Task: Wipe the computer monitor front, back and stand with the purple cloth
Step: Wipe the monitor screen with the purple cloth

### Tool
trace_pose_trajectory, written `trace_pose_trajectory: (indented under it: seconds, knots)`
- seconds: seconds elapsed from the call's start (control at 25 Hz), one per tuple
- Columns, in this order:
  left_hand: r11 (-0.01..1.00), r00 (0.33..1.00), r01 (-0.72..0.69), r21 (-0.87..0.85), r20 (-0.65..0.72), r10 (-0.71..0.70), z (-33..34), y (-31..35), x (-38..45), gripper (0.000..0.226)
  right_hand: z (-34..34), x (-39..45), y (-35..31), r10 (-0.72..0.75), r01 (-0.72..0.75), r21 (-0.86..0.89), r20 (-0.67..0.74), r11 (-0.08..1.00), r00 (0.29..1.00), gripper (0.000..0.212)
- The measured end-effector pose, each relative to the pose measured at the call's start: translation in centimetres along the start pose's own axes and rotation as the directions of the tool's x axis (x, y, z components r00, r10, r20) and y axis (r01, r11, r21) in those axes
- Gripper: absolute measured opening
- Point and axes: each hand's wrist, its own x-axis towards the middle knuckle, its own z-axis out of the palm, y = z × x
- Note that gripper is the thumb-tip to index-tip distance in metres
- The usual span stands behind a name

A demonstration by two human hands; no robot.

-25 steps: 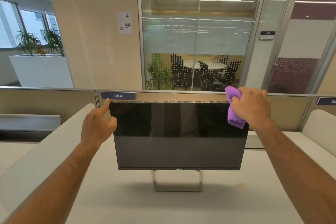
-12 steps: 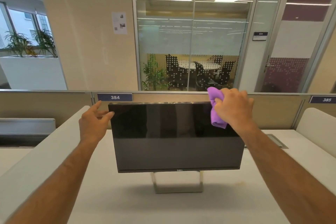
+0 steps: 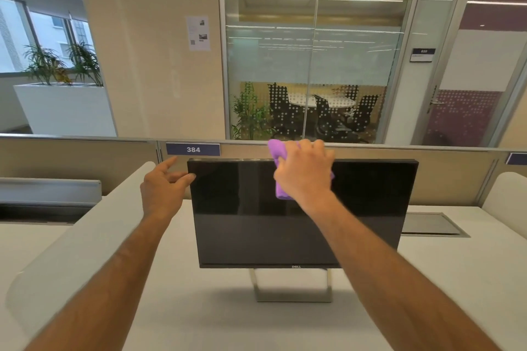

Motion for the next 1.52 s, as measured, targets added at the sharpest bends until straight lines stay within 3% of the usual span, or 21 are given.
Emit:
trace_pose_trajectory:
  seconds: [0.16, 0.32, 0.56, 0.88, 0.96, 1.04, 1.12, 1.2, 1.28, 1.36, 1.4, 1.44, 1.52]
  knots:
    - [1.000, 1.000, -0.005, -0.002, 0.000, 0.005, -0.1, -0.1, 0.1, 0.060, 1.5, 0.2, -6.8, -0.111, 0.107, 0.116, 0.026, 0.987, 0.993, 0.024]
    - [1.000, 1.000, 0.012, -0.018, 0.010, -0.012, -0.2, -0.3, 0.1, 0.060, 2.2, 0.1, -9.5, -0.226, 0.218, 0.156, 0.037, 0.963, 0.973, 0.026]
    - [0.999, 1.000, 0.020, -0.041, 0.016, -0.019, -0.3, -0.3, 0.0, 0.060, 2.4, 0.0, -7.2, -0.093, 0.099, 0.130, -0.050, 0.987, 0.994, 0.027]
    - [0.976, 0.989, 0.100, -0.193, 0.128, -0.076, -0.9, -1.1, -0.3, 0.078, 3.4, -0.3, -15.1, -0.254, 0.244, 0.205, 0.021, 0.948, 0.967, 0.032]
    - [0.969, 0.985, 0.099, -0.226, 0.159, -0.063, -1.3, -1.2, -0.4, 0.073, 3.9, -0.3, -16.5, -0.319, 0.305, 0.203, 0.039, 0.930, 0.947, 0.037]
    - [0.964, 0.983, 0.102, -0.245, 0.171, -0.060, -1.6, -1.2, -0.6, 0.059, 4.1, -0.2, -17.1, -0.420, 0.386, 0.277, 0.074, 0.880, 0.904, 0.041]
    - [0.966, 0.987, 0.093, -0.241, 0.150, -0.057, -2.0, -1.7, -0.4, 0.047, 4.0, -0.1, -17.1, -0.498, 0.374, 0.540, 0.099, 0.754, 0.861, 0.040]
    - [0.964, 0.989, 0.116, -0.241, 0.118, -0.089, -2.4, -2.4, -0.1, 0.052, 3.5, 0.5, -16.3, -0.426, 0.232, 0.765, 0.061, 0.601, 0.903, 0.034]
    - [0.949, 0.981, 0.196, -0.247, 0.056, -0.188, -3.1, -2.9, 0.2, 0.058, 3.0, 1.7, -14.6, -0.246, 0.123, 0.831, 0.017, 0.542, 0.969, 0.028]
    - [0.944, 0.973, 0.218, -0.248, -0.025, -0.231, -3.6, -3.1, 0.6, 0.056, 2.9, 2.4, -12.4, -0.117, 0.127, 0.686, -0.061, 0.716, 0.991, 0.029]
    - [0.945, 0.971, 0.211, -0.250, -0.059, -0.232, -3.8, -3.0, 0.9, 0.054, 3.1, 2.2, -11.6, -0.120, 0.150, 0.551, -0.091, 0.821, 0.989, 0.032]
    - [0.947, 0.970, 0.198, -0.254, -0.084, -0.226, -4.0, -2.8, 1.3, 0.052, 3.3, 1.8, -11.1, -0.169, 0.196, 0.428, -0.101, 0.882, 0.980, 0.034]
    - [0.947, 0.972, 0.172, -0.269, -0.110, -0.208, -4.0, -2.1, 2.1, 0.051, 4.1, 0.3, -11.4, -0.376, 0.390, 0.294, -0.107, 0.873, 0.921, 0.040]
